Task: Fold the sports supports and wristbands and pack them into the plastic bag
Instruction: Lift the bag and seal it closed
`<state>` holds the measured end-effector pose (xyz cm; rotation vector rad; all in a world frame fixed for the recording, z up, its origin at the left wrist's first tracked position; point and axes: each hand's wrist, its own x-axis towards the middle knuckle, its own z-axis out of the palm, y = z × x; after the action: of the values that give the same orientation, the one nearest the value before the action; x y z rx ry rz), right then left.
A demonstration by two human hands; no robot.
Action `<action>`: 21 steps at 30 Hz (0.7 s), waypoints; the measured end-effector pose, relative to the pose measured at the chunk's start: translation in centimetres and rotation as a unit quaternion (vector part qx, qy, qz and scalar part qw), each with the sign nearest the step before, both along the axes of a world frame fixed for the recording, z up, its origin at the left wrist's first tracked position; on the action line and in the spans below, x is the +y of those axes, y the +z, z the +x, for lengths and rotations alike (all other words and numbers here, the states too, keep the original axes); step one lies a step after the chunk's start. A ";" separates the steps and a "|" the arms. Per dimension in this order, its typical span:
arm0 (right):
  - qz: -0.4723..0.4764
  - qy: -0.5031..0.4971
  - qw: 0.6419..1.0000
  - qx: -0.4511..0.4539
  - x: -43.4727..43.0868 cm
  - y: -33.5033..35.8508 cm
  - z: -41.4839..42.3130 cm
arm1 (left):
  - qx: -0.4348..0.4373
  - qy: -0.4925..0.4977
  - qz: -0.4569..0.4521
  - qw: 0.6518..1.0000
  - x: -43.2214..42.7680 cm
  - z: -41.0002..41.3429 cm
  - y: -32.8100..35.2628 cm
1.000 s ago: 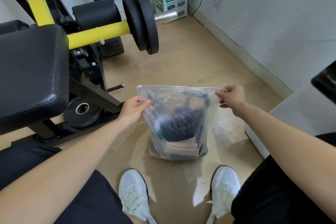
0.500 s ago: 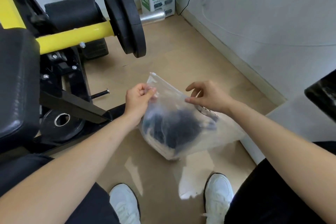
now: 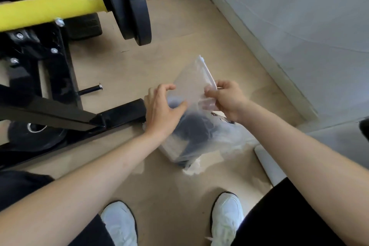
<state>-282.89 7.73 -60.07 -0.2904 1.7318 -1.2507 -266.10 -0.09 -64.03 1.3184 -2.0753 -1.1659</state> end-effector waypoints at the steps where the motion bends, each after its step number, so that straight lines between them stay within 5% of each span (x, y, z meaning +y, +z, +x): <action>1: -0.008 -0.005 1.000 -0.025 0.2 0.2 0.1 | -0.005 -0.023 0.038 0.999 1.1 0.0 0.0; 3: -0.024 -0.012 0.998 -0.064 0.7 0.9 0.6 | -0.024 -0.060 0.089 0.994 2.7 0.3 0.1; 11: -0.030 -0.008 0.998 -0.062 4.4 5.4 3.0 | 0.087 -0.150 0.040 0.984 3.0 1.9 2.7; 16: -0.038 -0.020 0.992 -0.115 7.5 7.0 3.4 | 0.067 -0.215 0.001 0.974 0.2 3.0 5.3; 21: 0.016 -0.029 0.999 0.031 8.1 4.2 2.8 | -0.031 -0.240 0.051 0.969 1.3 3.2 6.0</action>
<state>-280.12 15.80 -55.83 -0.2639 1.8238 -1.2668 -262.87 1.22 -58.06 0.9237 -2.4954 -1.4564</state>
